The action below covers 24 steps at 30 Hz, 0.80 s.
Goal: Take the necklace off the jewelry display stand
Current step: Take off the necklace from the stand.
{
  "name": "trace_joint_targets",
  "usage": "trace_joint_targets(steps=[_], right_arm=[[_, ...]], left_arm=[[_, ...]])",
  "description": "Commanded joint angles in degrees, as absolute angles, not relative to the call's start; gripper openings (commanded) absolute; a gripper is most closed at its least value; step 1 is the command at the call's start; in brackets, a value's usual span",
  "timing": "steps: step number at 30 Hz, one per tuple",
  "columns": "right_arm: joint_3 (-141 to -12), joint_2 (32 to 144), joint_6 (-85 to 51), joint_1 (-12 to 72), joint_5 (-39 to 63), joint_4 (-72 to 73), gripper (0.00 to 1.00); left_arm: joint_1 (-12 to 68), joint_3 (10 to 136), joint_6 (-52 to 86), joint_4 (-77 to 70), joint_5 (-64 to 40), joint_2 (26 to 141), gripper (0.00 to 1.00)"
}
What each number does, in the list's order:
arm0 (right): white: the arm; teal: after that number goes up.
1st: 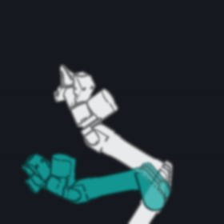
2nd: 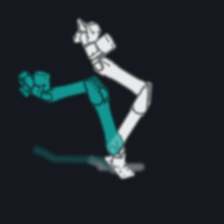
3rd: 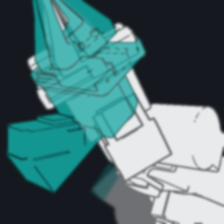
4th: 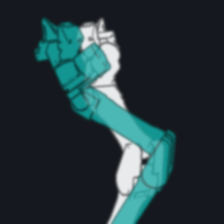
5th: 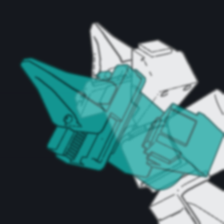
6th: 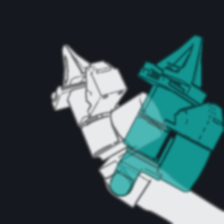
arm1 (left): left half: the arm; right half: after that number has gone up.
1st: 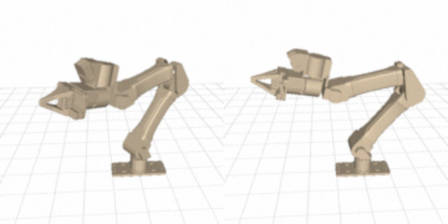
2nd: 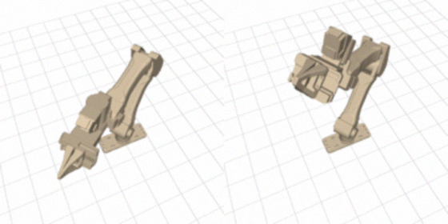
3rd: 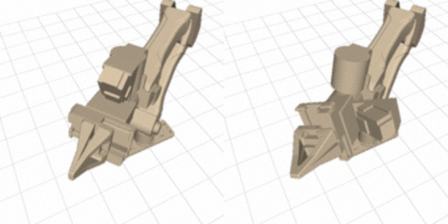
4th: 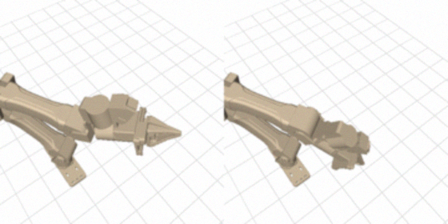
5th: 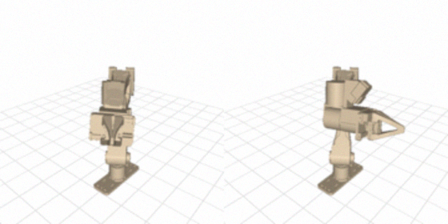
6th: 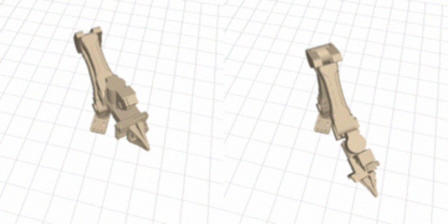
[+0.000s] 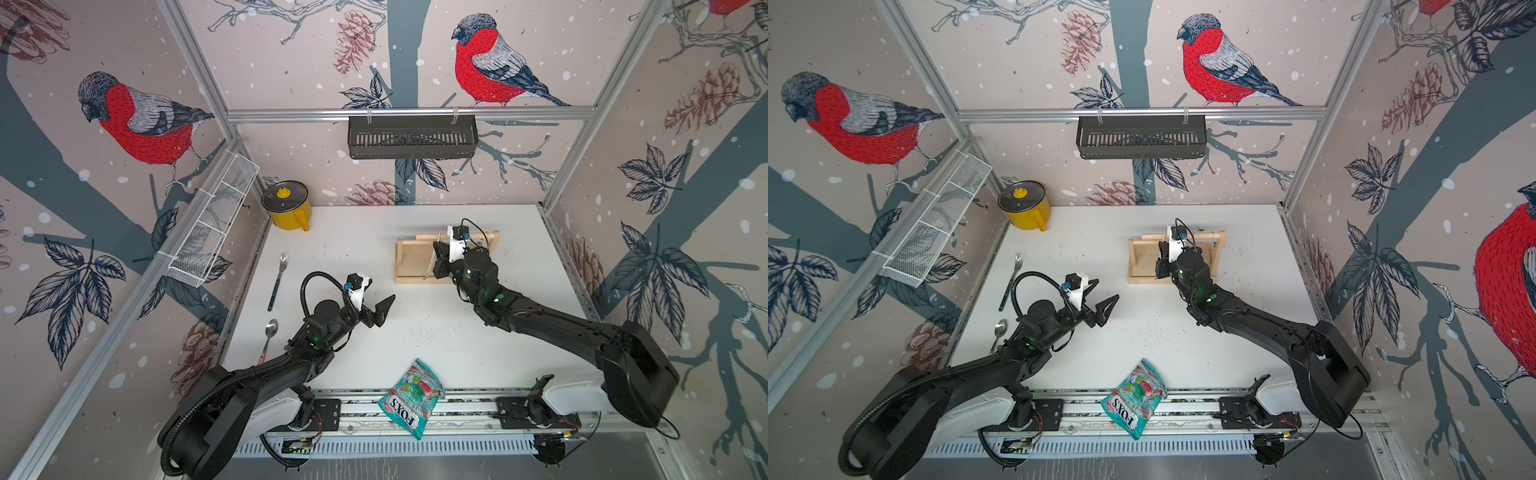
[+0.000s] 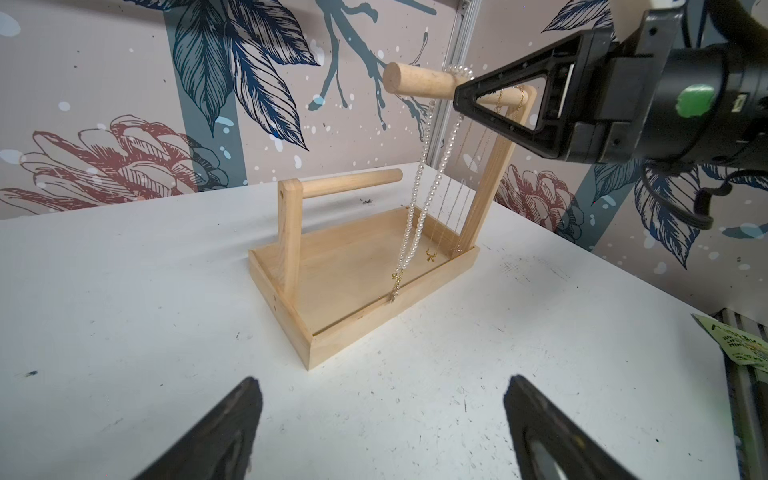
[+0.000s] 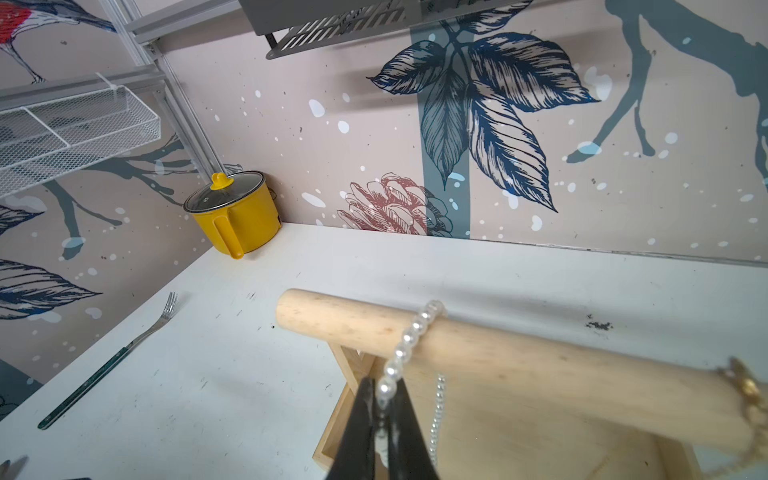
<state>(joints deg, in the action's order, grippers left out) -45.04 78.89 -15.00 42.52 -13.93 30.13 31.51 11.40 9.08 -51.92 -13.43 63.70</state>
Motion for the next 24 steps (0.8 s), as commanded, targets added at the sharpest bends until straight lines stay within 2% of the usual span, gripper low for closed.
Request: trace_joint_targets(steps=[1,18,24], right_arm=[[-46.28,79.77,-14.59,43.43,-14.68,30.26,0.02],[-53.24,85.5,-11.57,47.41,-12.16,29.49,0.01],[-54.79,85.83,-10.9,48.38,-10.88,29.95,0.01]], left_arm=[[31.52,12.42,9.35,-52.36,-13.54,64.82,0.92],[31.51,14.79,10.04,-52.85,-14.02,71.75,0.91],[31.48,15.35,11.19,-55.86,-11.27,76.3,0.88]])
